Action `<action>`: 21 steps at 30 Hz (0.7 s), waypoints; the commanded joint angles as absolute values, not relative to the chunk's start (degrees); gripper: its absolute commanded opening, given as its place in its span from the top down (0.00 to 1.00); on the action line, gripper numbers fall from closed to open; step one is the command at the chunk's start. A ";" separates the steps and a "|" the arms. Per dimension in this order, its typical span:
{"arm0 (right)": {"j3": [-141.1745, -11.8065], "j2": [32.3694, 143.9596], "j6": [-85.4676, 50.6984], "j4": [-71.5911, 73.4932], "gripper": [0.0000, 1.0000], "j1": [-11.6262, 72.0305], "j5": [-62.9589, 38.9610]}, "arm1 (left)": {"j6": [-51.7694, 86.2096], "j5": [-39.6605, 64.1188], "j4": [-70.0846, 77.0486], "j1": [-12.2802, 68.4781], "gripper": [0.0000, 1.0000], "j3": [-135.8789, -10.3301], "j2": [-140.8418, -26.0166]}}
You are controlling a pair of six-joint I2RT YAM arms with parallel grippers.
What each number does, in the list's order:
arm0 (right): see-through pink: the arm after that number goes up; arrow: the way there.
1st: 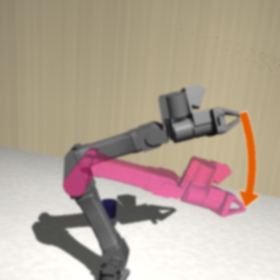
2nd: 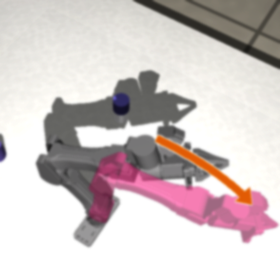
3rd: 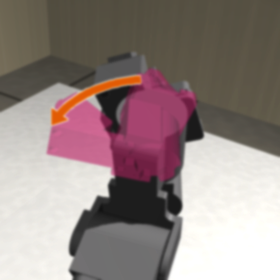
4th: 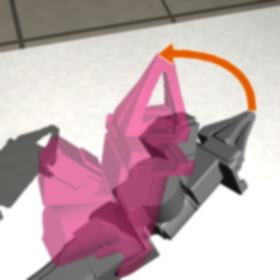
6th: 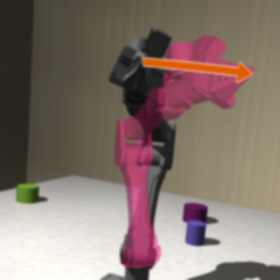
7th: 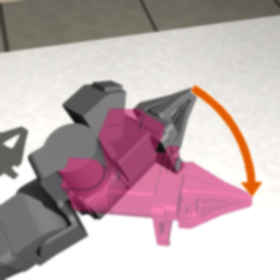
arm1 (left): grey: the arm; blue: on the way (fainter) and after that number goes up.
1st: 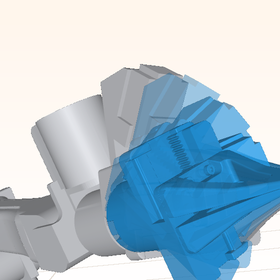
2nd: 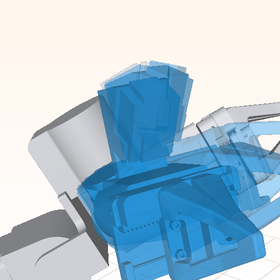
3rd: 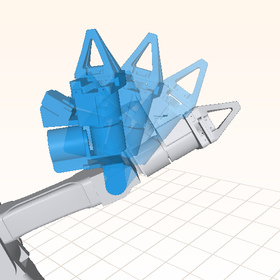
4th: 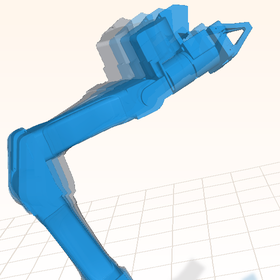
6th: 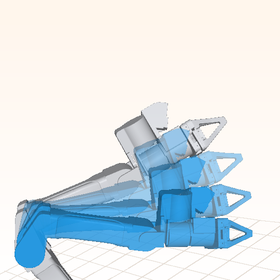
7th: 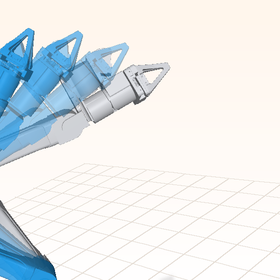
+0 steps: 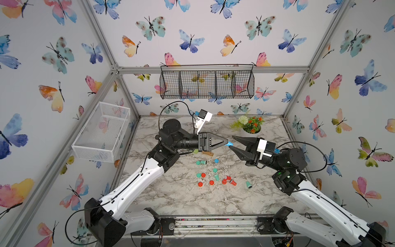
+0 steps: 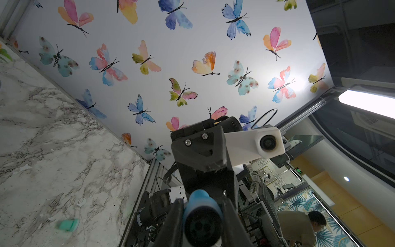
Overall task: Close the stamp cap
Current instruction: Pick up the stamp from the center of the board.
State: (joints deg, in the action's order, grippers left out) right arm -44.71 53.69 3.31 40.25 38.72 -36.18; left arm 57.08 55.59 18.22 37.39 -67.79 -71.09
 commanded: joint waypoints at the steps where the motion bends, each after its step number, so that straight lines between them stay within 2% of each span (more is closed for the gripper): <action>1: -43.95 54.69 1.18 44.47 0.62 39.13 -36.12 | 63.19 56.45 27.70 37.35 0.87 -66.46 -70.83; 21: -43.33 58.60 -1.36 49.79 0.71 39.11 -36.89 | 66.40 56.42 31.32 37.62 0.87 -66.02 -71.84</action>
